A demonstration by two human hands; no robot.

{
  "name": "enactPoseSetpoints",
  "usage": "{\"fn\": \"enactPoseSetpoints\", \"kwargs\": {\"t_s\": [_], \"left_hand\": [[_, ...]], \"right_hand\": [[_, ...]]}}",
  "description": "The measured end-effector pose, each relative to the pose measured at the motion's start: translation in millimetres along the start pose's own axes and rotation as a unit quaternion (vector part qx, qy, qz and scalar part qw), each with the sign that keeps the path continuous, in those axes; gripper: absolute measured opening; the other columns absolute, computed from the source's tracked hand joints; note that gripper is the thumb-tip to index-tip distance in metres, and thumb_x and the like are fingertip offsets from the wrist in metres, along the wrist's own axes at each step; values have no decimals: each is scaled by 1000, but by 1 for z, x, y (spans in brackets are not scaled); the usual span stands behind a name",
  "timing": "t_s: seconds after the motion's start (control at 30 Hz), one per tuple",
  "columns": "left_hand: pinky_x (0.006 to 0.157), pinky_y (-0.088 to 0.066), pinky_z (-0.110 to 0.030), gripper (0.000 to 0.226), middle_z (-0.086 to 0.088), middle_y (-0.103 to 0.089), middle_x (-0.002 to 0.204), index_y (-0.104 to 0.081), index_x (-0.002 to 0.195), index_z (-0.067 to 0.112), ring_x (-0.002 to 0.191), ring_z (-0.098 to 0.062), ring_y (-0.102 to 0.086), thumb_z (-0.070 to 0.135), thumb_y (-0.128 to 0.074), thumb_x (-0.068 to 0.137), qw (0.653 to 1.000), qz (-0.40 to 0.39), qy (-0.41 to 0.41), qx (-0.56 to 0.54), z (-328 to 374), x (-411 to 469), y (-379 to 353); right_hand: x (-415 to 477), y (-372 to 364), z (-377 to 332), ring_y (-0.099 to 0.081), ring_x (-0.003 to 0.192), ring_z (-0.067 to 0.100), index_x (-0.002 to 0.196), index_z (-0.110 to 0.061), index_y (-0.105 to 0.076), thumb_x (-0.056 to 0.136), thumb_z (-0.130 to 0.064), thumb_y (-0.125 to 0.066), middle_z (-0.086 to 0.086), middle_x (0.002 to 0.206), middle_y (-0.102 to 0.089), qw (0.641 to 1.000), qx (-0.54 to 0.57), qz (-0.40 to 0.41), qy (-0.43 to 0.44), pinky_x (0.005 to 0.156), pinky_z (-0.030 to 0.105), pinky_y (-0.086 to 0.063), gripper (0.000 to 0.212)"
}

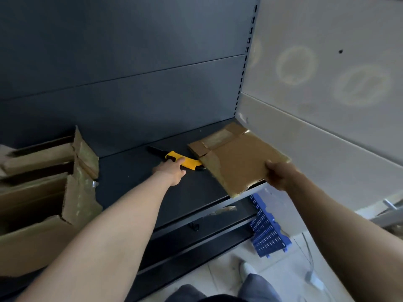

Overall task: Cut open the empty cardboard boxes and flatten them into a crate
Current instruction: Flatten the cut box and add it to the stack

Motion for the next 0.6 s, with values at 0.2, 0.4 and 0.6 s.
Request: {"fn": "enactPoseSetpoints", "kwargs": {"t_s": [0.2, 0.4, 0.6], "left_hand": [[108, -27, -48, 64, -9, -18, 154, -8, 151, 24, 137, -32, -24, 33, -42, 98, 999, 33, 37, 10, -36, -20, 0], [110, -24, -45, 32, -8, -49, 127, -52, 124, 12, 118, -28, -47, 15, -49, 93, 990, 134, 37, 12, -44, -49, 21], [110, -24, -41, 36, -9, -51, 125, -55, 122, 10, 120, -29, -45, 12, -55, 86, 946, 299, 107, 61, -66, -95, 59]], "right_hand": [[-1, -29, -3, -61, 77, 22, 121, -5, -46, 86, -11, -68, 13, 102, -57, 996, -4, 77, 51, 49, 32, -51, 42], [2, -36, -3, -52, 115, 27, 132, 2, -45, 97, -10, -44, 12, 114, -52, 968, -174, 177, 44, 95, 36, -47, 37], [-41, -121, -32, -44, 124, 34, 132, -4, -46, 90, -10, -51, 18, 136, -46, 867, -409, 157, 239, 103, 45, -38, 43]]}}
Point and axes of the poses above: each hand's wrist, its own x-axis towards the middle knuckle, its own y-axis out of the back of the hand, z = x × y, the point moved 4 cm from there along x, towards the middle knuckle
